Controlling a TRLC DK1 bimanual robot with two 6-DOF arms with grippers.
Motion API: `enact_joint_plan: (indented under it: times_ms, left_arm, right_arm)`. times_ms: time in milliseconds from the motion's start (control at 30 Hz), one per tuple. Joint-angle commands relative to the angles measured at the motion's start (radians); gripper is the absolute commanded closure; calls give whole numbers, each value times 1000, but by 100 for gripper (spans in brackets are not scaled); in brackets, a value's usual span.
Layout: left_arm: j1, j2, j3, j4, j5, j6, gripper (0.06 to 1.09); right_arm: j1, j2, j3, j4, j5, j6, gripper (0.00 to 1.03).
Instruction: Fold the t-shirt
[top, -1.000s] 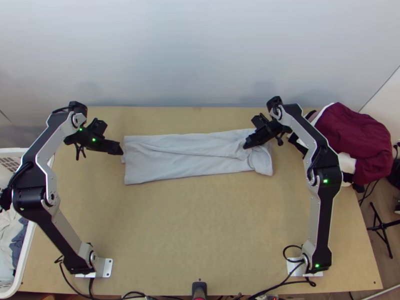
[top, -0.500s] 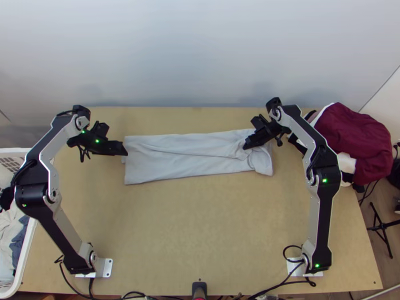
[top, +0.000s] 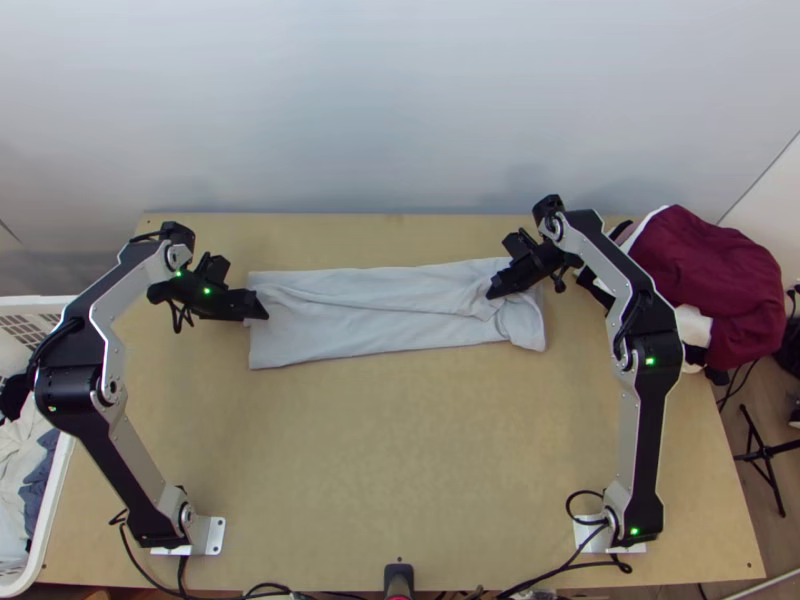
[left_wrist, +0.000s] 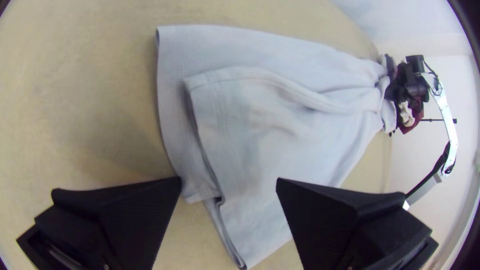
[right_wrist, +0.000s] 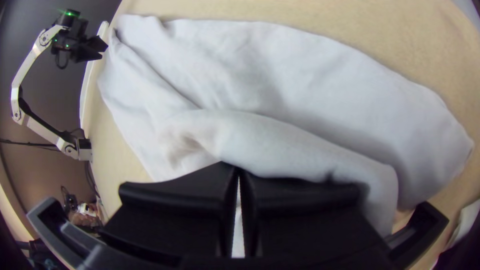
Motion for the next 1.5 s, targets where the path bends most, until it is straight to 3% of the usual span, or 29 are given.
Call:
enact_joint_plan:
  times_ms: [0,267,600,700,833,1033,1133,1300,1467]
  left_arm:
    - [5,-2,-47,19,-4,-2,17]
    - [-26,5,-55,26,48,-33,17]
    - [-70,29,-26,9,210,-61,17]
    - [-93,63,-18,9,227,-62,22]
    - [-120,101,7,13,226,-65,36]
    - [-107,133,31,85,229,-134,80]
    - [-117,138,37,86,239,-134,83]
    - [-115,155,53,88,249,-139,105]
    - [-106,130,36,80,258,-134,105]
  right_arm:
    - [1,-4,-3,0,0,0,100]
    - [1,-6,-19,0,0,2,100]
    - [1,-7,-32,4,3,0,100]
    - [5,-7,-35,7,3,0,100]
    - [10,-7,-32,11,4,0,100]
    - [8,-2,-30,14,7,0,100]
    - [8,1,-32,15,7,0,100]
    - [11,4,-35,18,7,0,100]
    - [13,5,-39,18,7,0,100]
